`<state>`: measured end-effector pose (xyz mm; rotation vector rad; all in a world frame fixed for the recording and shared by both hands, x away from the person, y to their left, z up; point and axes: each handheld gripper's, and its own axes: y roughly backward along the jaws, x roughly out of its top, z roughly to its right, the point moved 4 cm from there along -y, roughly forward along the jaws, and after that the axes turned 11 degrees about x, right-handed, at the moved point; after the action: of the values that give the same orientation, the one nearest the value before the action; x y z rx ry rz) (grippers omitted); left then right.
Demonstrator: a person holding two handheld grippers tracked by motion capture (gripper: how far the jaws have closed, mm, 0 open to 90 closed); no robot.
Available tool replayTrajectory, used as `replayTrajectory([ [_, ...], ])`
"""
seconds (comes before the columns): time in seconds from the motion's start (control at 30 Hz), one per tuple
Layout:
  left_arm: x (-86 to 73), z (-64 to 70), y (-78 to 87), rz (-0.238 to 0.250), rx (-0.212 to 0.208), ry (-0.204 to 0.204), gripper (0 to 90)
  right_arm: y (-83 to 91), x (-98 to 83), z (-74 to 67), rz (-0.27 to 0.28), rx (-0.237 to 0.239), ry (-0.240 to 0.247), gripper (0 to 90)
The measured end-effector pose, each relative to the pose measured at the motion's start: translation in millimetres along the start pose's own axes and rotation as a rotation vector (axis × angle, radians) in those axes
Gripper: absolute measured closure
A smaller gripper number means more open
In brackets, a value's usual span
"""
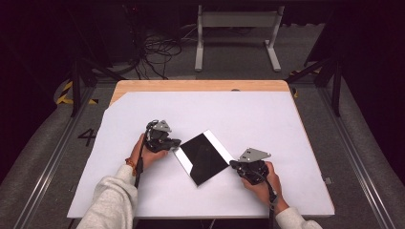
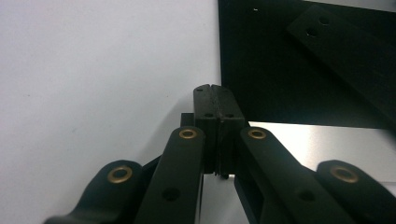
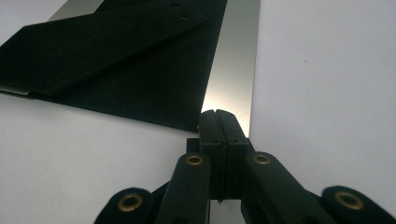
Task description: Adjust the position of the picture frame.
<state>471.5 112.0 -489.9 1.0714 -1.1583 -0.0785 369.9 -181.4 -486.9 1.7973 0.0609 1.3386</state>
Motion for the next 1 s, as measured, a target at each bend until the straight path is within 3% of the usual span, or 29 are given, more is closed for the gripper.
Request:
replayTrajectory([
  [0.47,-3.1,4.8,5.9,-0.031,0.006,-0.011,90.0,-6.5,7.1,14.9,-0.001,-0.029,-0.017,90.0],
  [0.67,-7.7,6.6,8.2,-0.017,-0.02,0.004,90.0,-7.6,9.5,23.4,-0.005,-0.03,-0.038,90.0],
  [0.83,-11.0,13.7,12.3,-0.019,-0.008,-0.041,90.0,-8.6,10.6,30.7,0.007,-0.029,-0.066,90.0],
  [0.93,-11.5,15.3,13.6,-0.026,-0.007,-0.055,90.0,-10.0,11.4,31.0,0.007,-0.06,-0.052,90.0],
  [0.97,-11.4,16.4,14.0,-0.031,-0.002,-0.06,90.0,-11.0,11.8,28.7,-0.001,-0.087,-0.018,90.0],
  [1.0,-11.1,17.3,14.2,-0.034,0.003,-0.066,90.0,-11.0,11.8,28.7,-0.001,-0.087,-0.018,90.0],
])
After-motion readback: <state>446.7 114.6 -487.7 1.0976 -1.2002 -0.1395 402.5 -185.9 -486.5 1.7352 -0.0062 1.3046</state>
